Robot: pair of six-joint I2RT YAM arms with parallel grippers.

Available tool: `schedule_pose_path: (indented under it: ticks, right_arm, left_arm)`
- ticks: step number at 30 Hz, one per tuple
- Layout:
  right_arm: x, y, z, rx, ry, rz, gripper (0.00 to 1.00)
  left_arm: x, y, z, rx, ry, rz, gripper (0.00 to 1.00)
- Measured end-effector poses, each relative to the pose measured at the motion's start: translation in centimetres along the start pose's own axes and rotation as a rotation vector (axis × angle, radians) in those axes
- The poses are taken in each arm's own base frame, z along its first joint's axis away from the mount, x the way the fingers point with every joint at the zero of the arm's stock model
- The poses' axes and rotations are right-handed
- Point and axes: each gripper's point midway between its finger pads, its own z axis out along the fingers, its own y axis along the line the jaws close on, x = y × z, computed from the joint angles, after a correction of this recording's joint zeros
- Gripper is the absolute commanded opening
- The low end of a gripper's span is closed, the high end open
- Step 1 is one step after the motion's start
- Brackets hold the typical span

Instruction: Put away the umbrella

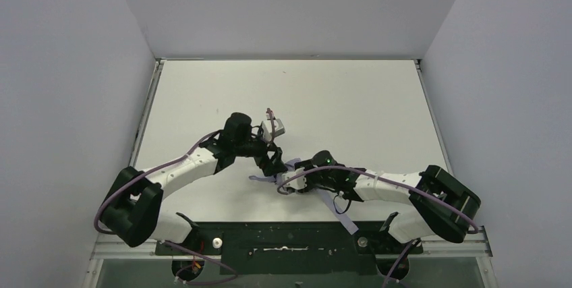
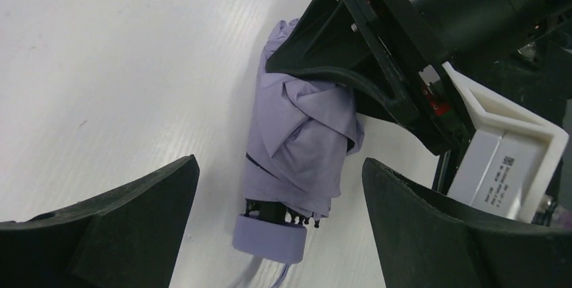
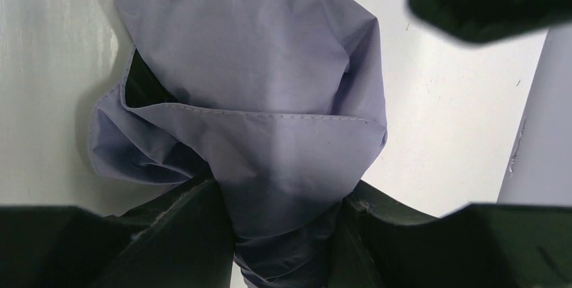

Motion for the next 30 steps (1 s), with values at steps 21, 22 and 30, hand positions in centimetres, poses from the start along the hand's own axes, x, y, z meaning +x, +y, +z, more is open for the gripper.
schedule_pose_path:
  ticks: [21,22,30]
  right_arm:
    - [-0.3,0.0,-0.1,0.057,0.000,0.002,0.19]
    - [-0.3,0.0,-0.1,0.059,0.001,0.004,0.20]
    - [-0.2,-0.1,-0.2,0.083,0.002,0.022,0.36]
  left_arm:
    - [6.4,-1.4,6.0,0.216,0.194,-0.153,0.82]
    - [6.4,-1.4,6.1,0.219,0.196,-0.147,0.75]
    - [6.6,-1.3,6.3,0.227,0.220,-0.113,0.38]
